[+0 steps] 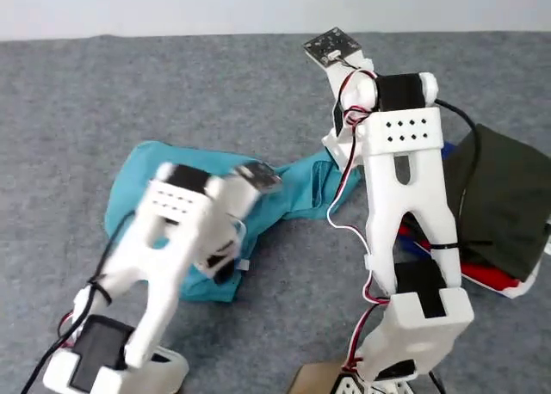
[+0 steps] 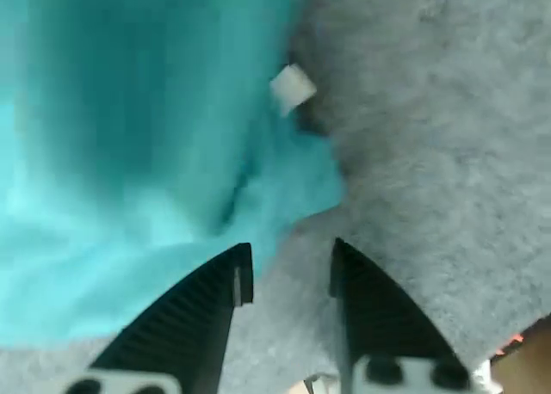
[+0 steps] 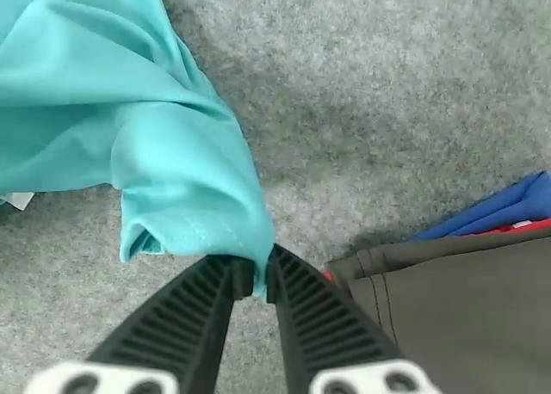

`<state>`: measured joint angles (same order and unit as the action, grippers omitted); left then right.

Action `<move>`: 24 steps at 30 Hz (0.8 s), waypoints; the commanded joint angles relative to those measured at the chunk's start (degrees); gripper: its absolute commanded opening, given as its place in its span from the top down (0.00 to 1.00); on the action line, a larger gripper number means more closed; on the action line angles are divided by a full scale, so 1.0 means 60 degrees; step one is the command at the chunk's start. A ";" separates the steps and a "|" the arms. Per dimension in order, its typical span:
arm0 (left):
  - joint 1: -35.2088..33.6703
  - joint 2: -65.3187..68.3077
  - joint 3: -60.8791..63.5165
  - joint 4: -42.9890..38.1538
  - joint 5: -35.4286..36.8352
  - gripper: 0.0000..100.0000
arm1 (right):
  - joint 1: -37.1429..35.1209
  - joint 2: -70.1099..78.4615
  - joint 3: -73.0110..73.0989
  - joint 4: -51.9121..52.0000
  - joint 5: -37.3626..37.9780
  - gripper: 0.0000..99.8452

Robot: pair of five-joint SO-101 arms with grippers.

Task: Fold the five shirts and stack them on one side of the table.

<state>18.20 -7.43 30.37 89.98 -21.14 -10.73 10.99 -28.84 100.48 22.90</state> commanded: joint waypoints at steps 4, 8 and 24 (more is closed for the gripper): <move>0.0615 -0.0029 0.0784 -0.1128 0.0293 0.80 | 0.0110 -0.0623 -0.0425 0.0374 0.0029 0.99; 0.0571 -0.0029 0.1487 -0.1612 0.0293 0.80 | 0.0110 -0.0637 -0.0425 0.0374 -0.0220 0.99; 0.0557 -0.0044 0.3260 -0.4088 0.0557 0.98 | 0.0095 -0.0652 -0.0425 0.0388 -0.0293 0.99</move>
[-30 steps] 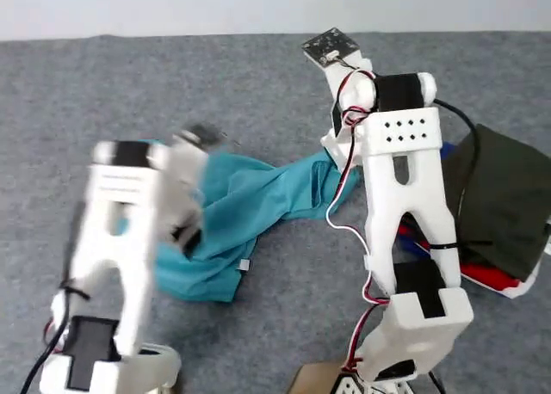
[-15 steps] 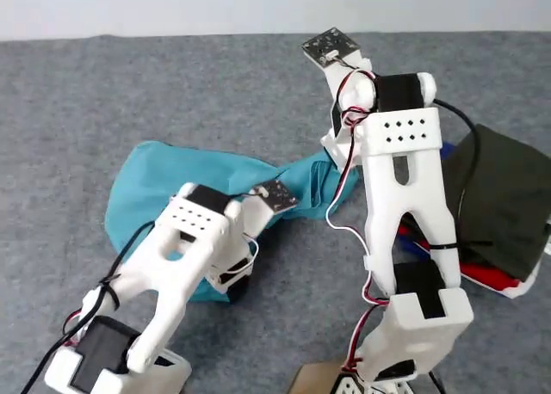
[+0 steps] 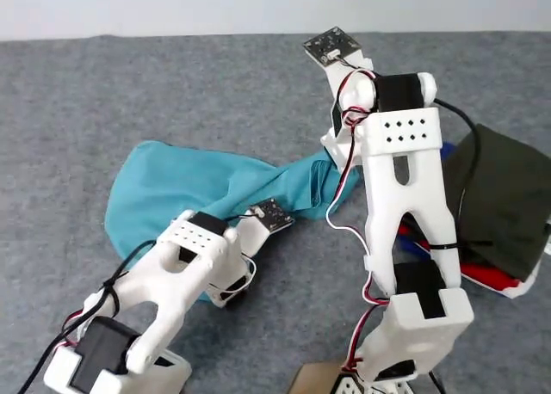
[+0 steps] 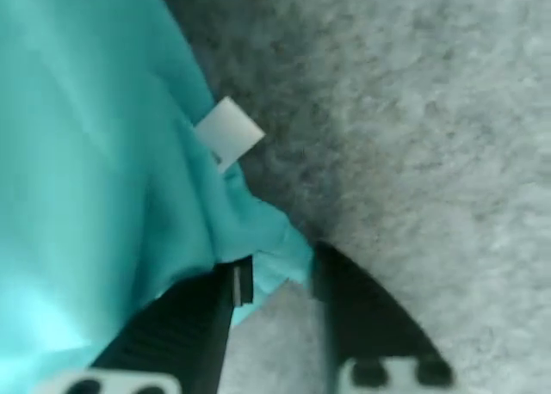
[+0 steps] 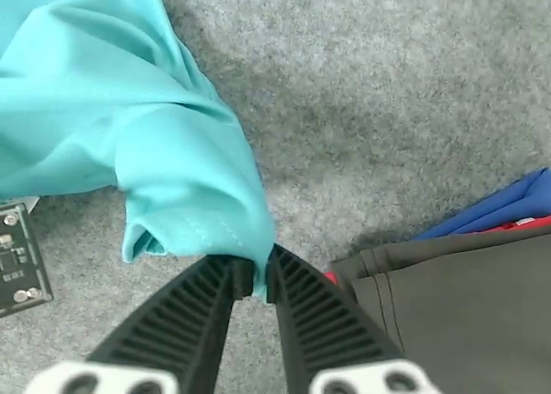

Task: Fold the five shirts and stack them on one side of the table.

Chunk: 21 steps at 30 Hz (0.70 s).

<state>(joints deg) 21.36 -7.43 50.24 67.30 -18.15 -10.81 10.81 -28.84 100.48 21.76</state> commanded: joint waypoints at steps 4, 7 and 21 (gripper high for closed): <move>-0.0366 -0.0161 -0.0300 -0.0029 0.0088 0.99 | 0.0125 -0.0652 -0.0469 0.0388 -0.0103 0.99; -0.1392 -0.0161 -0.1136 0.0821 0.0044 1.00 | 0.0125 -0.0916 -0.0469 0.0388 -0.0103 0.99; -0.5245 -0.4835 -0.6747 0.4059 -0.0806 1.00 | 0.1780 -0.2850 -0.0484 -0.0037 -0.0103 0.99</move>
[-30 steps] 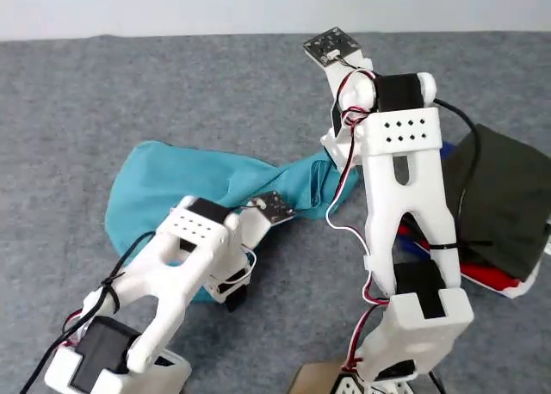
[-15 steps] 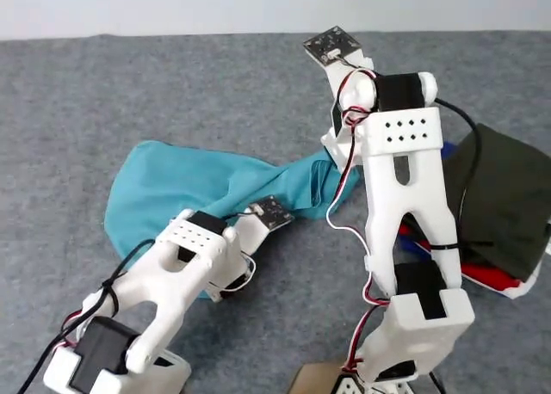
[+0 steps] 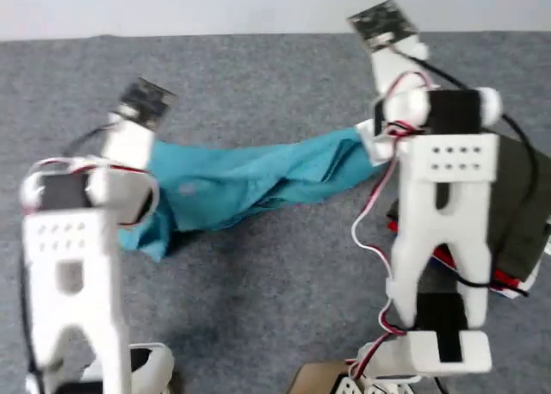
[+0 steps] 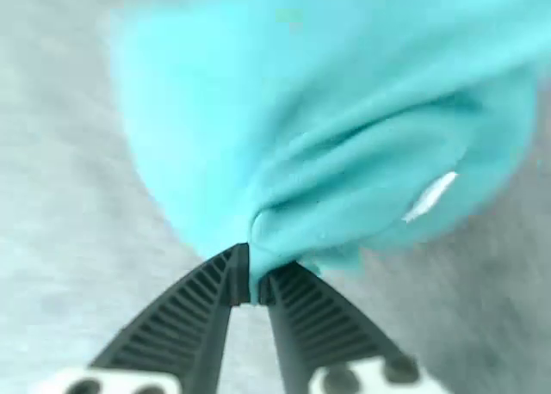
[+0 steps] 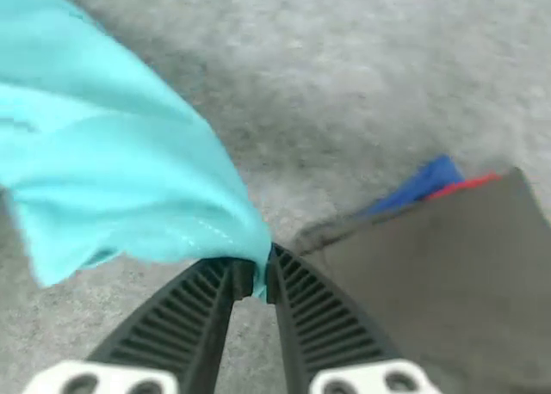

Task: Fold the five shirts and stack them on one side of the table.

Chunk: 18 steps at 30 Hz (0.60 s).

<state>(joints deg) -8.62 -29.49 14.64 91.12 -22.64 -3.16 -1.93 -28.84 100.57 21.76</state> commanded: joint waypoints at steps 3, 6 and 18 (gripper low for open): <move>-0.0527 -0.1846 -0.1092 0.0073 -0.0059 1.00 | 0.0813 -0.1136 -0.0484 -0.0139 -0.0103 0.99; -0.1172 -0.2300 -0.1473 0.0059 -0.0044 1.00 | 0.1062 -0.1516 -0.0484 -0.0183 -0.0073 0.99; -0.2476 -0.1919 0.0418 0.0264 -0.1495 0.99 | -0.0623 -0.0828 -0.0425 -0.0271 -0.0059 0.99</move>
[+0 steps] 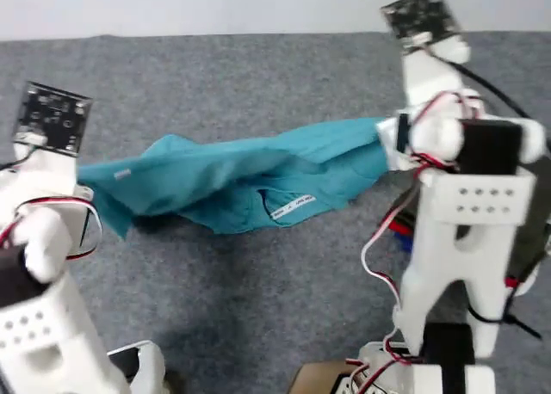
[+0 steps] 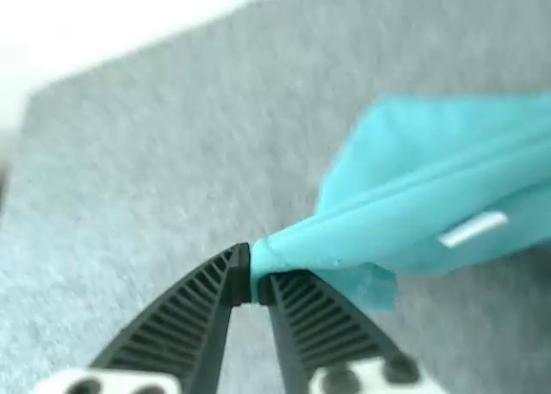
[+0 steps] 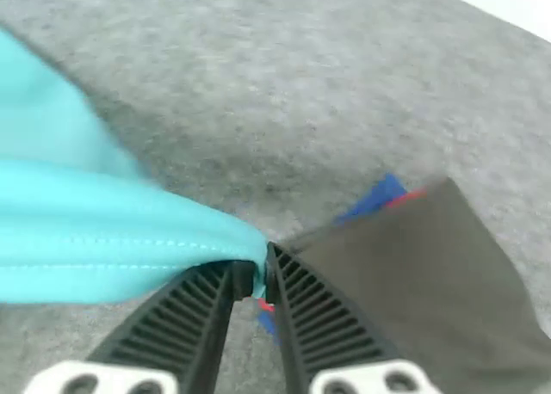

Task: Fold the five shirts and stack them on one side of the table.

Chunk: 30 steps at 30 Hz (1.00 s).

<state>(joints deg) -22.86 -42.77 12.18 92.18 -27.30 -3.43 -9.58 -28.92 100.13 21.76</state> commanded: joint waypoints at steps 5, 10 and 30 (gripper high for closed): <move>-0.0557 0.1128 0.3128 -0.0249 -0.2242 0.99 | -0.0799 0.2117 -0.0469 -0.1282 -0.0088 0.99; -0.2051 0.1832 0.4637 -0.2300 -0.3560 0.99 | -0.0344 0.2821 -0.0703 -0.1795 -0.0088 0.99; -0.1553 0.3136 0.3963 -0.3267 -0.4029 0.86 | -0.0154 0.3832 -0.0718 -0.1516 -0.0088 0.99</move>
<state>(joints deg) -37.36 -22.55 40.31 71.78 -54.73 -4.57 13.98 -28.92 90.37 21.76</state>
